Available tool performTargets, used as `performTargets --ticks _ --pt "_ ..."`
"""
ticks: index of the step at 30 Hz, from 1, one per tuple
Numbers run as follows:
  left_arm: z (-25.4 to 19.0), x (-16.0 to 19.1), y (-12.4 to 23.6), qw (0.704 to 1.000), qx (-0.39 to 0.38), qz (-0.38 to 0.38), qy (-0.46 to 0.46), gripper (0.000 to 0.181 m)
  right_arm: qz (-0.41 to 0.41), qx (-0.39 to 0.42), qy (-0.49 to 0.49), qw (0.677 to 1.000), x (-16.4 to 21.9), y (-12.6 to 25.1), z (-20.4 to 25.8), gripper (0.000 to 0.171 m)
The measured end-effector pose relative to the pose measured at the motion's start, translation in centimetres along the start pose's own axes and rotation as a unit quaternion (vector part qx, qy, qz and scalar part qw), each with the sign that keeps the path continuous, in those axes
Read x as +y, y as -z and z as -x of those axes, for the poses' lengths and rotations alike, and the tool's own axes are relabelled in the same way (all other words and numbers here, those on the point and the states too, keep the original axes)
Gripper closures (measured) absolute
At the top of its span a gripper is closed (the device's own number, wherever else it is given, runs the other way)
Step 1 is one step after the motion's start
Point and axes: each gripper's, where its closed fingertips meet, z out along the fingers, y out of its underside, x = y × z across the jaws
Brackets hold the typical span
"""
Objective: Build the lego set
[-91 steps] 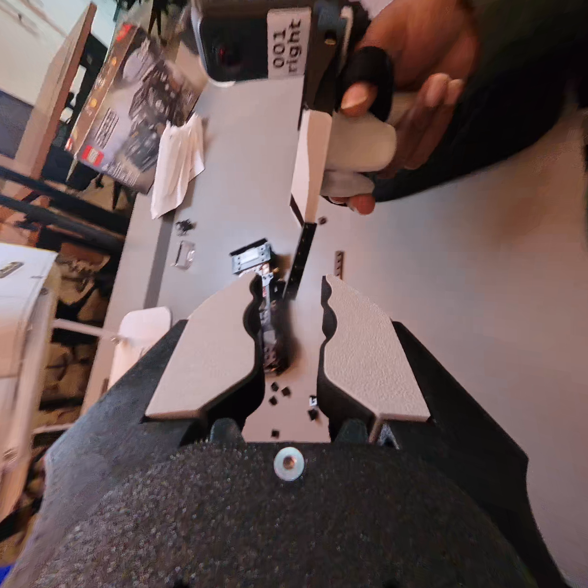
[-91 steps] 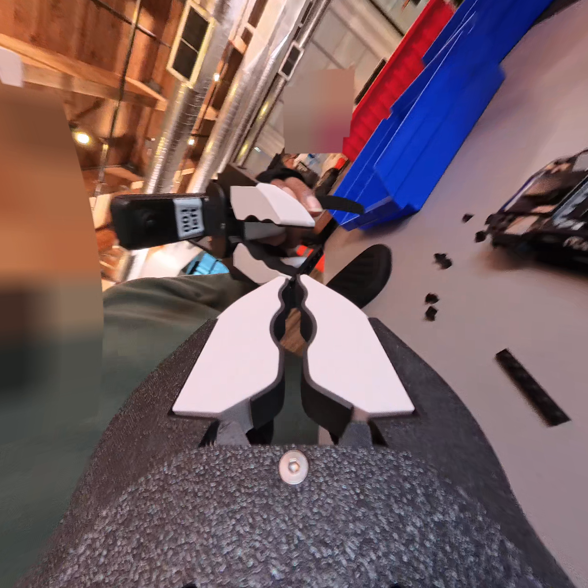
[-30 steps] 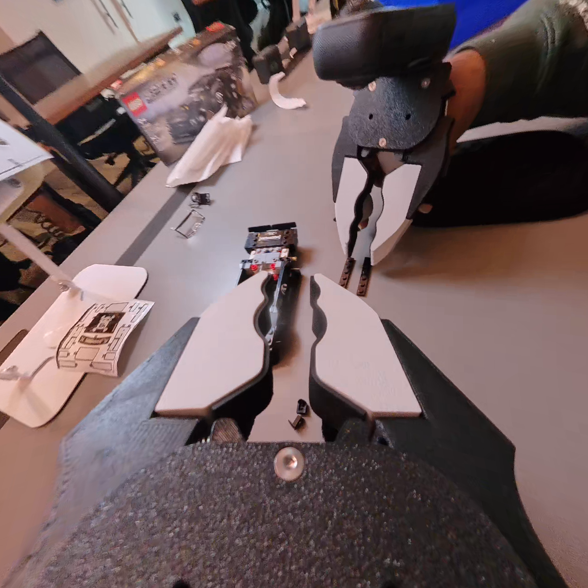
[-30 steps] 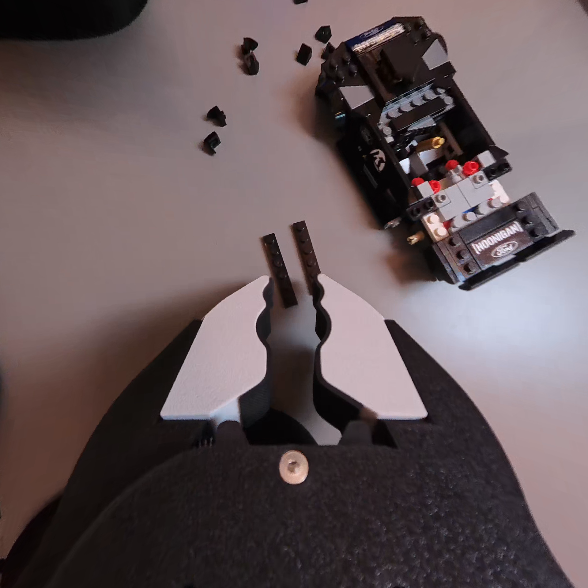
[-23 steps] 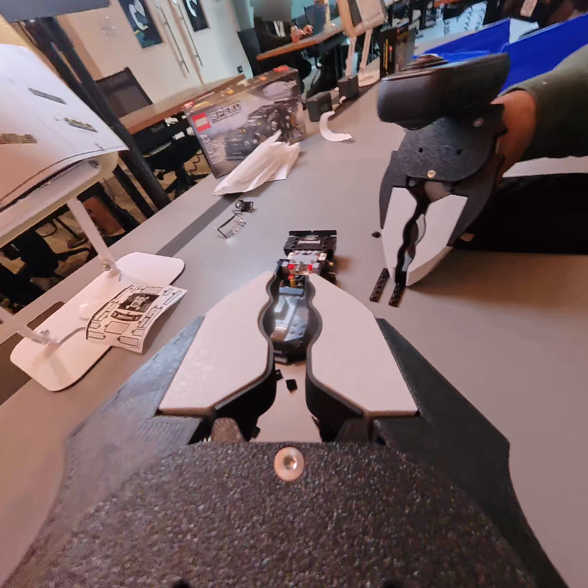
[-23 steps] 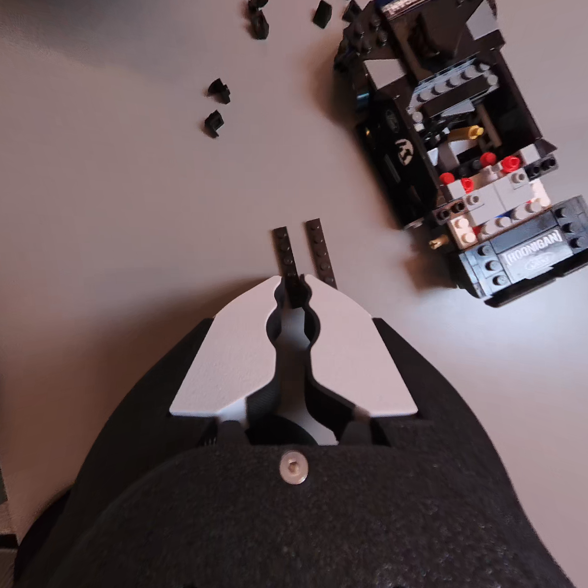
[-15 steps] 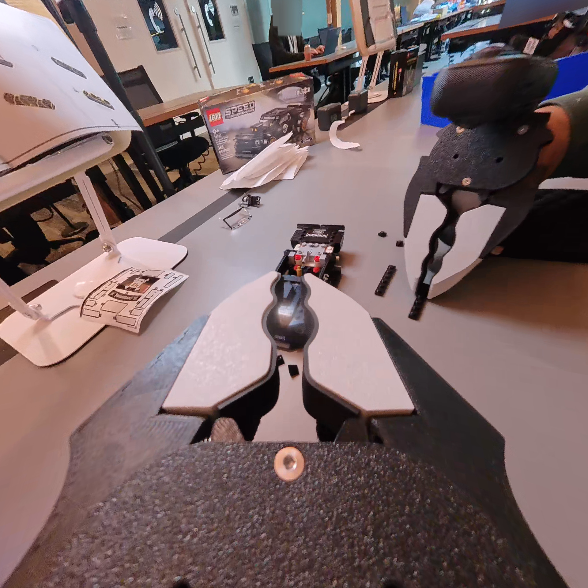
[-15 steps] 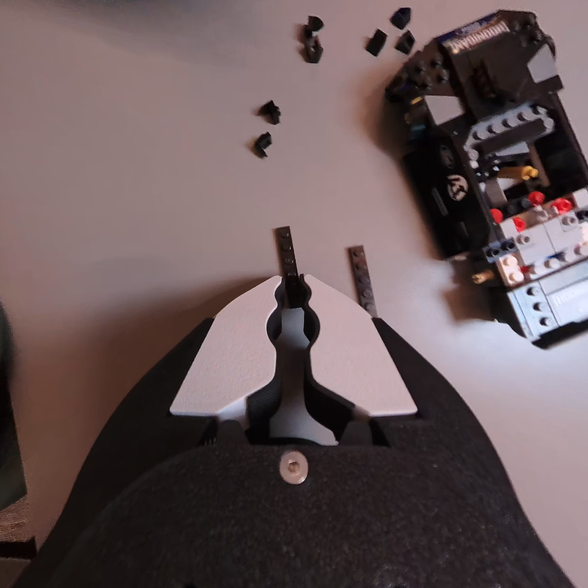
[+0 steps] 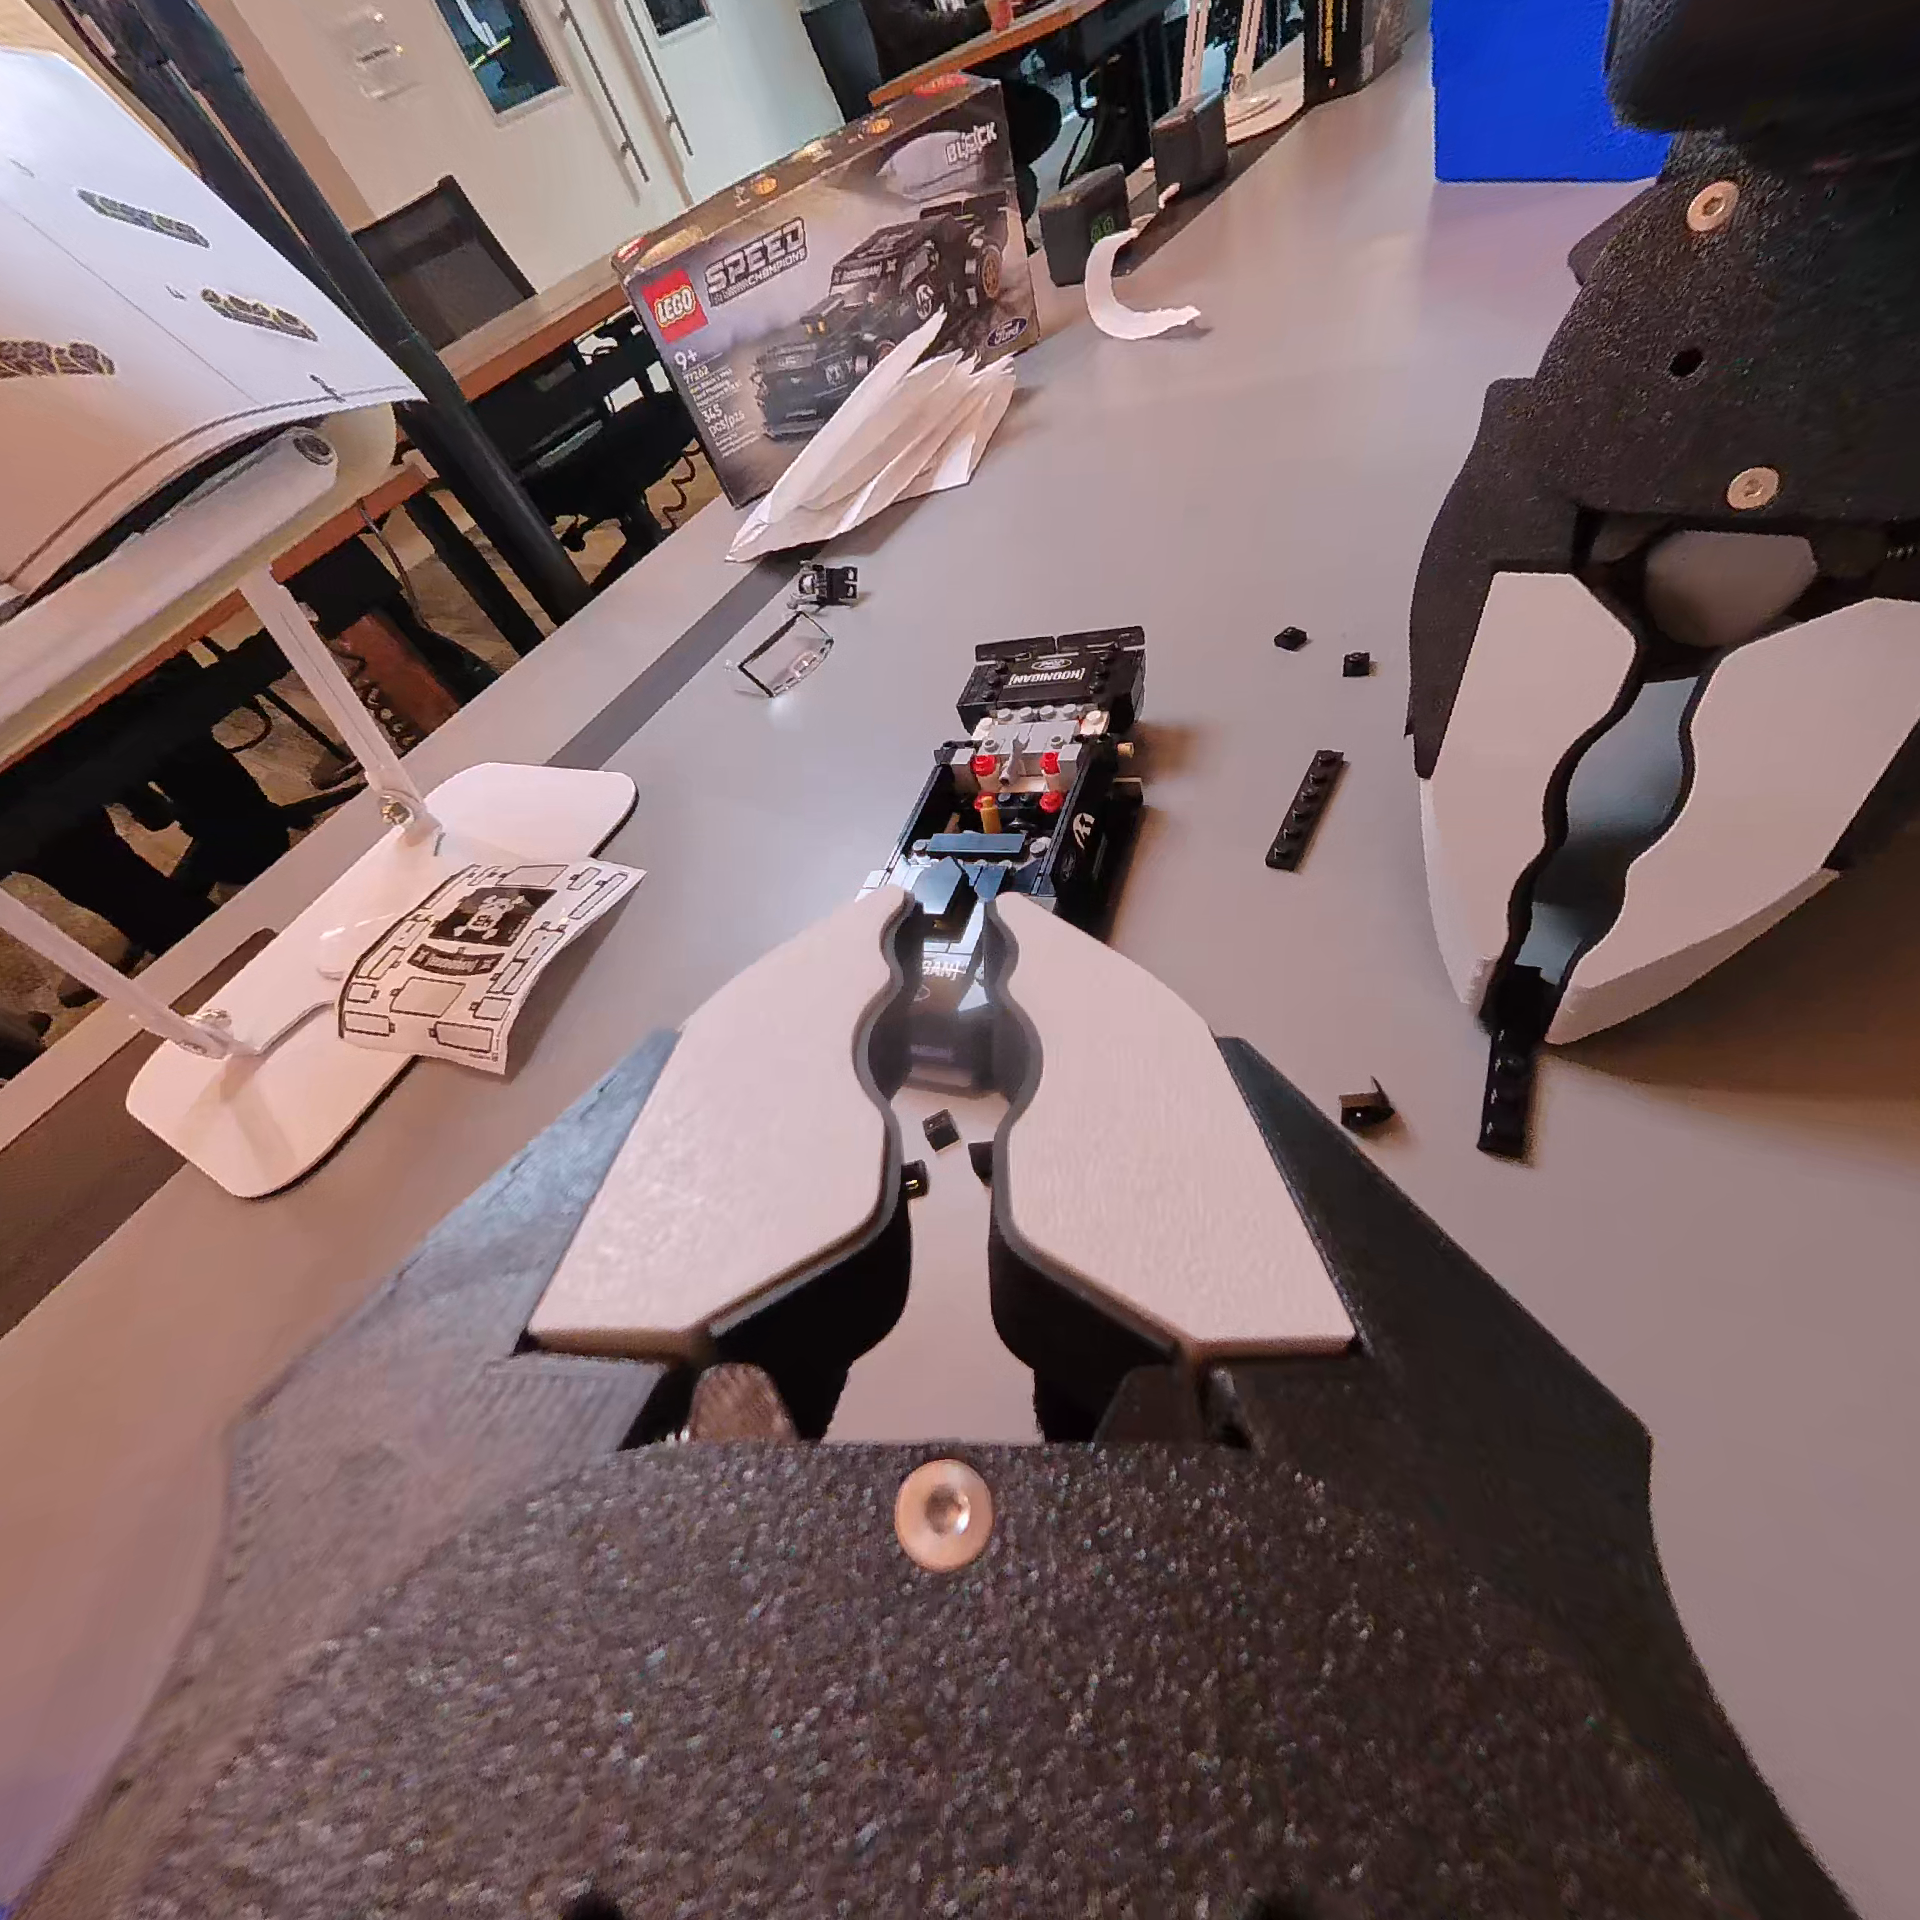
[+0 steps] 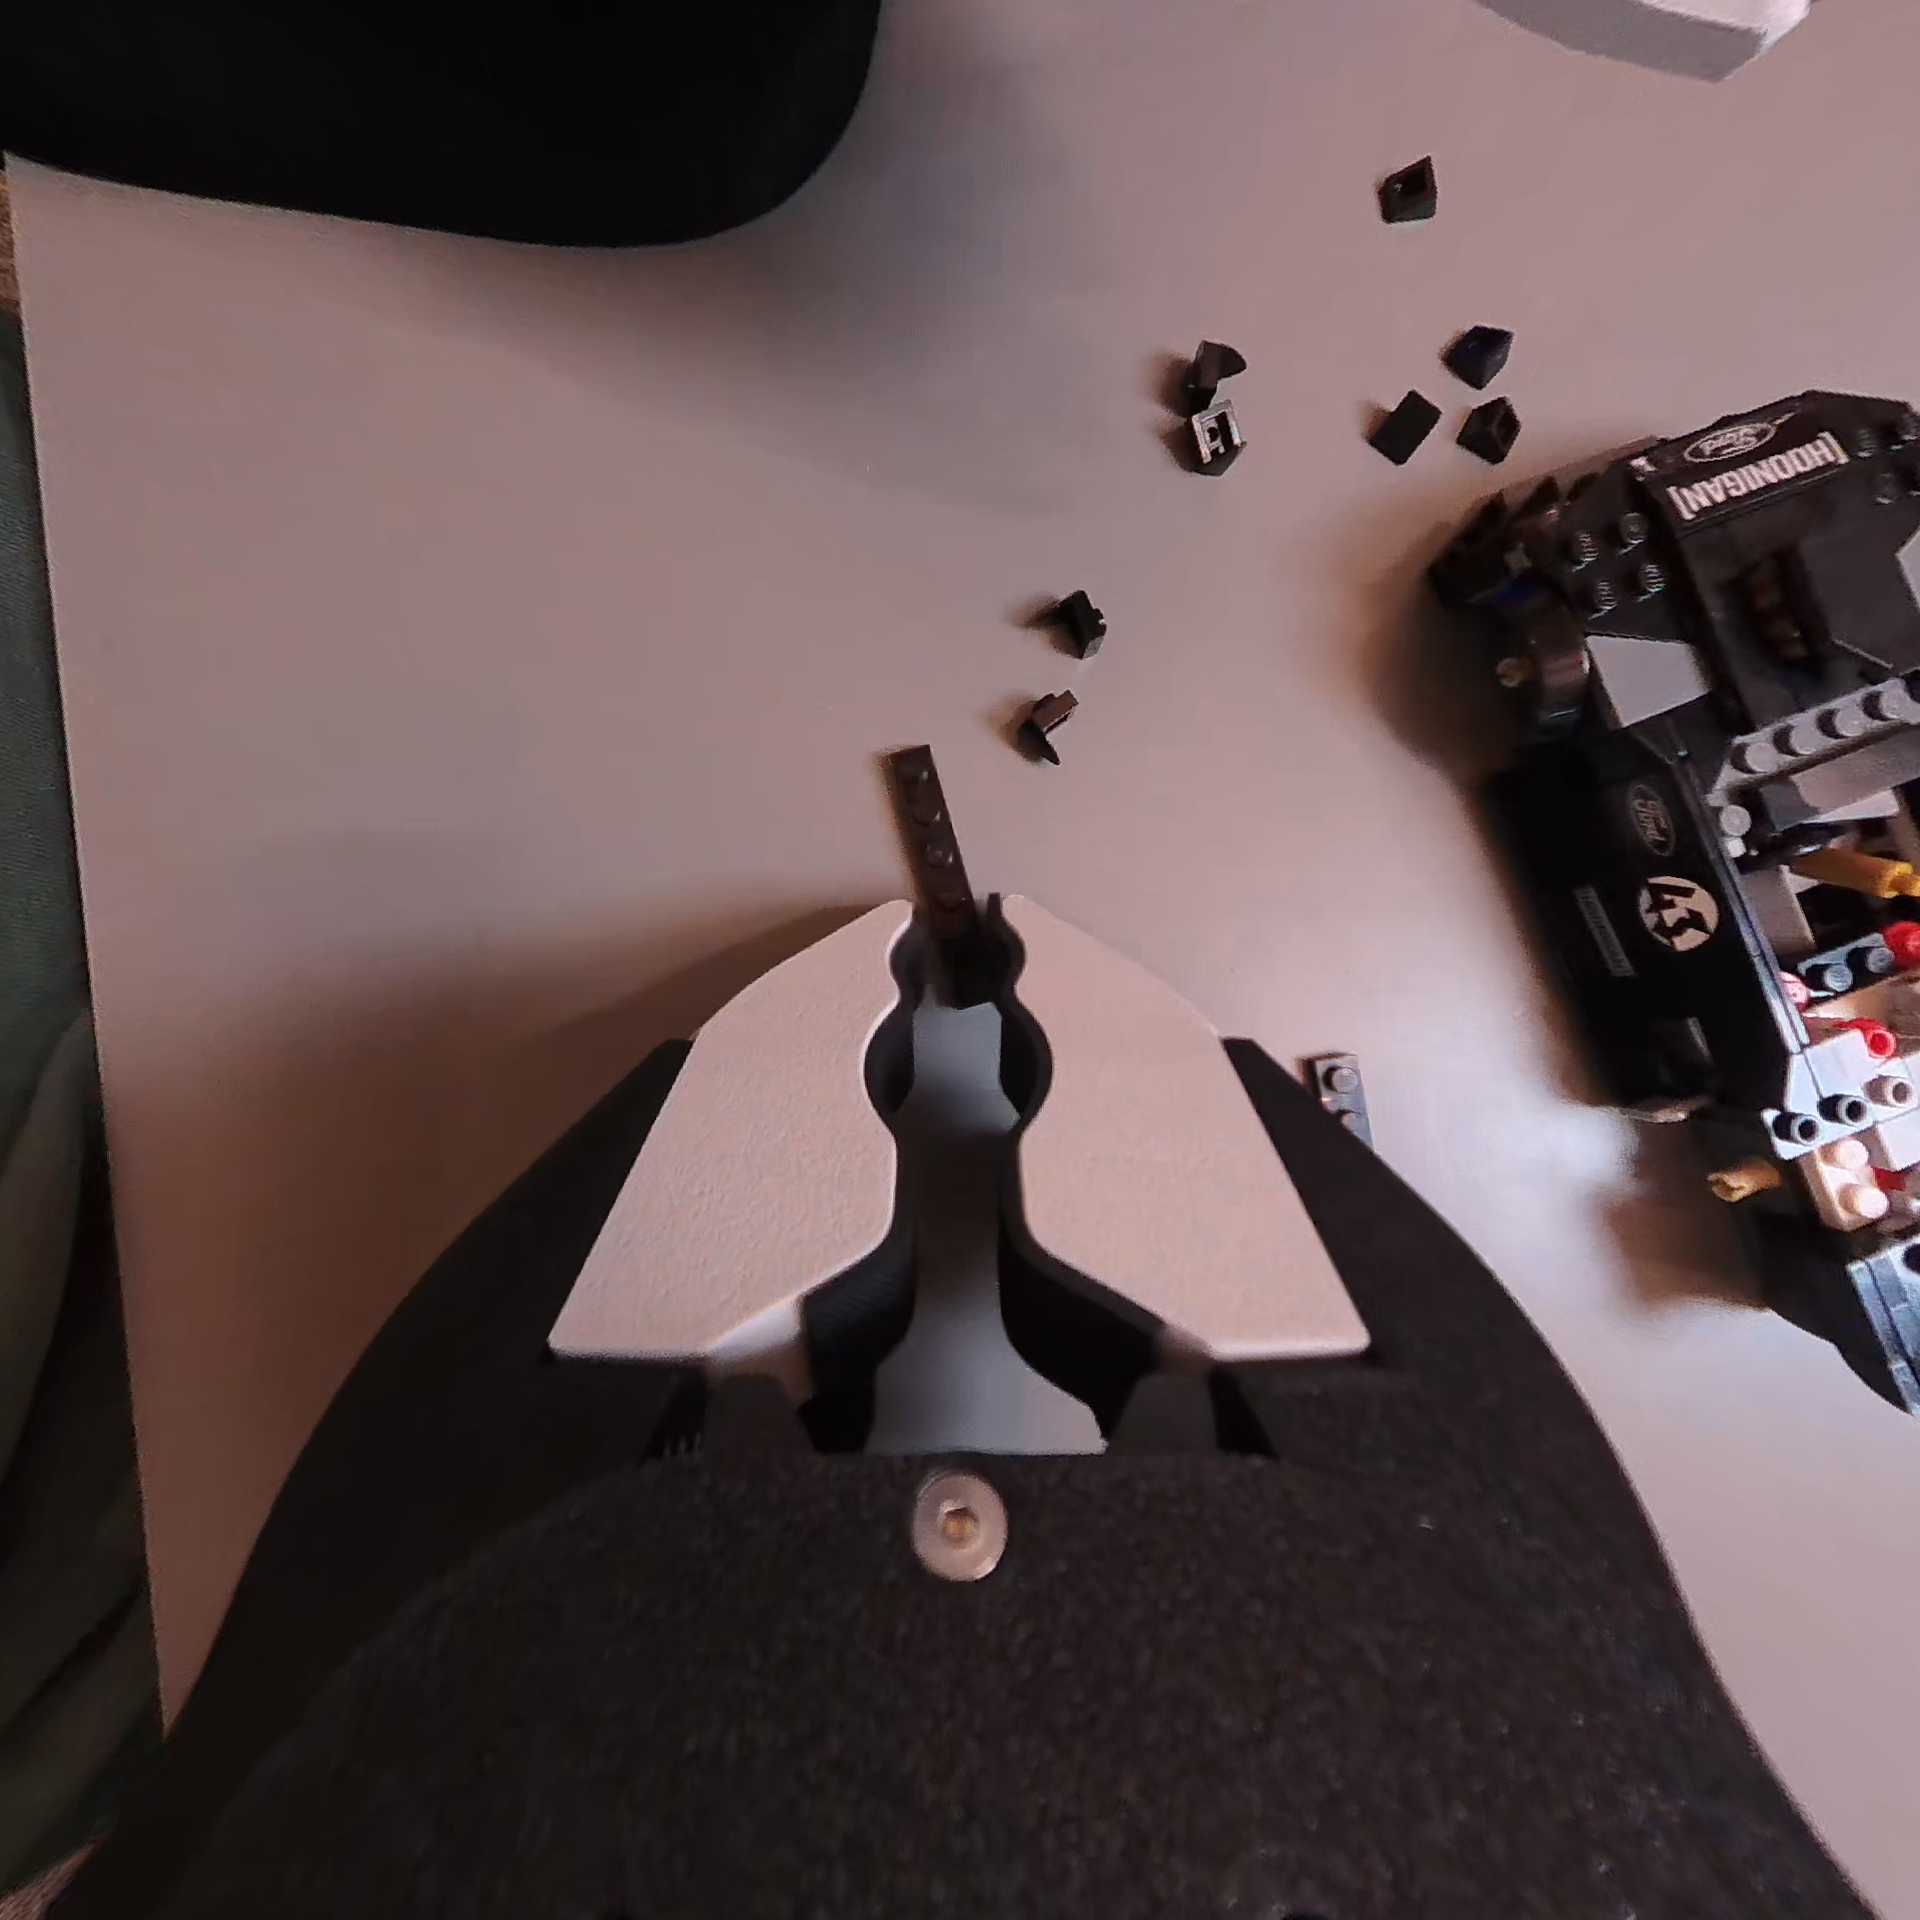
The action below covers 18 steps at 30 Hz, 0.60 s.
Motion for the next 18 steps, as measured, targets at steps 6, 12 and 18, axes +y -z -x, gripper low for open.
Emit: performTargets --ticks 6,12,18 --pt "0.1 0.3 -0.1 1.000 -0.004 0.008 -0.008 0.170 -0.066 0.027 -0.034 0.997 -0.7 2.6 -1.7 0.151" --pt "-0.1 1.2 -0.6 1.000 0.000 0.027 -0.013 0.170 -0.019 0.061 -0.025 0.998 2.9 4.8 -6.3 0.152" --pt "-0.2 1.9 -0.8 0.999 0.003 0.040 -0.021 0.172 0.033 0.015 -0.004 0.999 4.5 3.3 -7.6 0.152"
